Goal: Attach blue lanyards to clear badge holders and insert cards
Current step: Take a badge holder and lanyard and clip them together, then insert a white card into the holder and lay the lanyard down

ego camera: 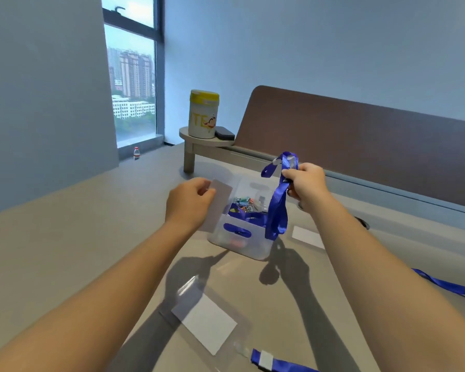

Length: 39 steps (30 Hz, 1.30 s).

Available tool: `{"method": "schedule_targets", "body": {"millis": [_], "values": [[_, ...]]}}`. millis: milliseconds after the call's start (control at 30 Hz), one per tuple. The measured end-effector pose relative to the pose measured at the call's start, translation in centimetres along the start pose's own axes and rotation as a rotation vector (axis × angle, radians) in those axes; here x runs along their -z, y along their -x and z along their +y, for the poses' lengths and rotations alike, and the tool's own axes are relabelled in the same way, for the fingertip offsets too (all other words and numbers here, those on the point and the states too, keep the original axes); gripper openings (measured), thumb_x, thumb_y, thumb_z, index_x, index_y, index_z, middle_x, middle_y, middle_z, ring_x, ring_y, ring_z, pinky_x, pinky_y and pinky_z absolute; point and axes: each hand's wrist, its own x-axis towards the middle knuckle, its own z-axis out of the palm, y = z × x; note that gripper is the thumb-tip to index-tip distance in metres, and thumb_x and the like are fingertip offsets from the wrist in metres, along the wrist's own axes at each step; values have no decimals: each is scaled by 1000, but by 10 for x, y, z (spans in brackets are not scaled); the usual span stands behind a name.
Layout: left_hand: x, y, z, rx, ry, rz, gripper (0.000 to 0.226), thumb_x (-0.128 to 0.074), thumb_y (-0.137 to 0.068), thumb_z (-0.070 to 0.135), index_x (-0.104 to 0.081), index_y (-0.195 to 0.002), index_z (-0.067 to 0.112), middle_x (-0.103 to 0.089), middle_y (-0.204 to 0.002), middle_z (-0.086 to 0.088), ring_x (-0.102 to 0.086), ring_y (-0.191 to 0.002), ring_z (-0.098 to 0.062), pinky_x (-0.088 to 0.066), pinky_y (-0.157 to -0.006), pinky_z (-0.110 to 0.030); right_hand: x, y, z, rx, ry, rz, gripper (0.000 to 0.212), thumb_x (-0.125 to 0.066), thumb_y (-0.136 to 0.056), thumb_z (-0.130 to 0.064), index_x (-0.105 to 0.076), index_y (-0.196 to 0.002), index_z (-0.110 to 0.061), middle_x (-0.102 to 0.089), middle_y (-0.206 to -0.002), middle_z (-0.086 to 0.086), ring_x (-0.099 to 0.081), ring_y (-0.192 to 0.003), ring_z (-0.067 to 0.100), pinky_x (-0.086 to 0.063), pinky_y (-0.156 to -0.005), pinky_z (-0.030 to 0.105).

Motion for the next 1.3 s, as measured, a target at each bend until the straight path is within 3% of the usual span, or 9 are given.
{"method": "schedule_targets", "body": {"millis": [233,367,467,567,667,867,1000,1167,1300], "values": [[3,-29,-18,2,-10,47,28,-48,-91,20,-58,-113,6,-61,-116,-16,-46,-87,-17,-41,-70,-28,-57,-50,17,61,162,63,22,-54,-85,-6,-47,-65,-12,-54,-79,12,-51,-69,24,-47,-63,34],[2,-34,-31,1,-31,57,27,-48,-90,19,-60,-110,4,-63,-112,-16,-47,-85,-16,-40,-67,-25,-81,-53,35,41,644,-194,25,-61,-85,-18,-48,-66,-6,-53,-84,15,-49,-78,28,-39,-67,32],[3,-34,-35,-2,-46,56,27,-48,-91,19,-60,-111,4,-64,-112,-16,-47,-85,-15,-42,-70,-26,-81,-46,35,47,728,-270,27,-58,-86,-28,-59,-93,-1,-54,-88,14,-50,-80,26,-40,-69,32],[3,-28,-32,-21,-58,53,27,-48,-91,18,-60,-111,6,-65,-112,-16,-49,-84,-16,-44,-72,-28,-70,-38,32,132,684,-206,35,-52,-90,-28,-62,-109,0,-65,-101,19,-57,-84,26,-50,-79,36],[0,-16,-18,-77,-75,35,25,-49,-90,19,-62,-107,8,-66,-110,-14,-50,-84,-17,-45,-70,-27,-46,-16,28,199,668,-170,33,-48,-92,-24,-60,-116,-3,-64,-118,15,-58,-95,24,-50,-84,32],[-15,35,25,-291,-145,-35,23,-49,-90,18,-63,-105,6,-65,-110,-16,-60,-91,-29,-45,-72,-25,39,53,40,210,744,-157,32,-47,-92,-20,-63,-107,3,-66,-112,20,-60,-96,33,-50,-85,41],[-36,89,51,-440,-152,-158,24,-47,-91,14,-61,-106,2,-67,-107,-18,-61,-92,-30,-43,-72,-26,108,105,73,100,879,-113,35,-47,-92,-21,-62,-109,5,-66,-113,21,-60,-102,34,-50,-88,43],[-73,156,72,-600,-163,-294,31,-43,-93,15,-53,-122,15,-64,-119,-11,-61,-103,-27,-50,-87,-35,190,166,120,-80,967,-39,34,-48,-92,-20,-63,-112,1,-64,-119,19,-58,-108,33,-46,-94,39],[-103,197,87,-702,-176,-390,33,-40,-93,13,-53,-123,17,-63,-120,-8,-58,-105,-25,-47,-85,-35,242,205,150,-199,952,23,34,-48,-91,-17,-59,-119,-1,-61,-125,18,-56,-114,31,-44,-99,39]]}}
